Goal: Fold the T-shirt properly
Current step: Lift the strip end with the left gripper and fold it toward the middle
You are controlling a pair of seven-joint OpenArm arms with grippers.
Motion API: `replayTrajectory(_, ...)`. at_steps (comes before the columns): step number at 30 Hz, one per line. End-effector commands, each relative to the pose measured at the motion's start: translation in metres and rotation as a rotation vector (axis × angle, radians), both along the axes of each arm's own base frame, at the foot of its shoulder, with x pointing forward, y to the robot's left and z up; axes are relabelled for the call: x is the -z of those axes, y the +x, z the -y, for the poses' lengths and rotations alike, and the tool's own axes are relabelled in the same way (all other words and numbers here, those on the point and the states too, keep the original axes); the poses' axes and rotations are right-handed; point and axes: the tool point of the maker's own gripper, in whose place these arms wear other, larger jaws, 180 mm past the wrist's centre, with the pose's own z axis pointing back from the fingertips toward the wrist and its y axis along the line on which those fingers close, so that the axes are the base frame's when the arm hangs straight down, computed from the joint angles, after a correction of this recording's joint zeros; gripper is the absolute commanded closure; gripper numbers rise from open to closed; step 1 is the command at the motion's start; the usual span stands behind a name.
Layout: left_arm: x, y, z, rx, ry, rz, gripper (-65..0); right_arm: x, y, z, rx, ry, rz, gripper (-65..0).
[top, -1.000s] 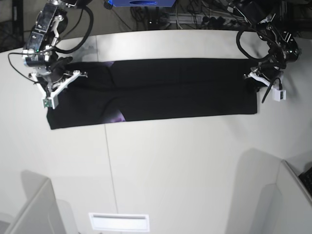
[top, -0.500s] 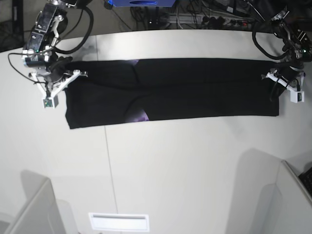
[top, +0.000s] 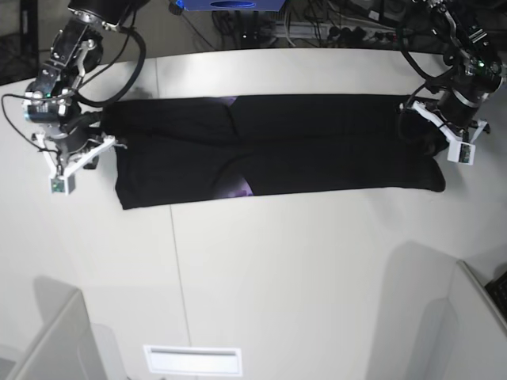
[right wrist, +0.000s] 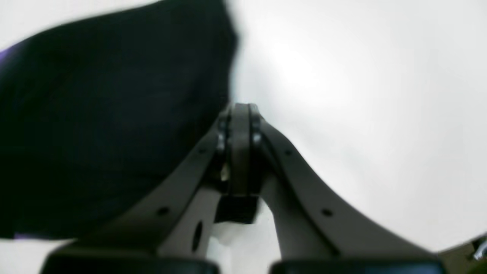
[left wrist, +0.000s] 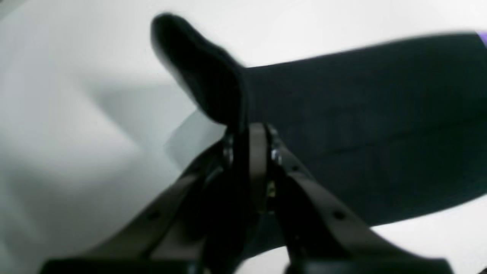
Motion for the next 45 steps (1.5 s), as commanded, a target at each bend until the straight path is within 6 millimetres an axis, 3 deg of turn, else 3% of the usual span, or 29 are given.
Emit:
replayTrajectory(1,-0.012,0.007,0.007,0.019,-0.002,0.045,0.0,-0.014,0.009,0.005,0.005,-0.01,0.055,0.0)
replayTrajectory(7,-0.004,0.016,0.053,0.083,-0.077,0.029,0.0,-0.017,0.01,0.014,0.036,-0.013,0.067,0.0)
replayTrajectory(15,0.012,0.019,0.14,0.171,-0.241,-0.015,0.0,-0.017,0.009,0.016,0.041,-0.013,0.064,0.0)
replayTrajectory(22,0.005,0.032,0.191,0.23,-0.328,-0.001,0.0,-0.017,0.009,0.015,0.038,-0.013,0.064,0.0)
replayTrajectory(35,0.015,0.028,0.23,0.279,-0.384,-0.058,0.0,-0.017,0.009,0.016,0.042,-0.013,0.064,0.0)
replayTrajectory(45,0.012,0.03,0.235,0.279,-0.401,-0.049,0.0,-0.018,0.01,0.015,0.038,-0.013,0.069,0.0)
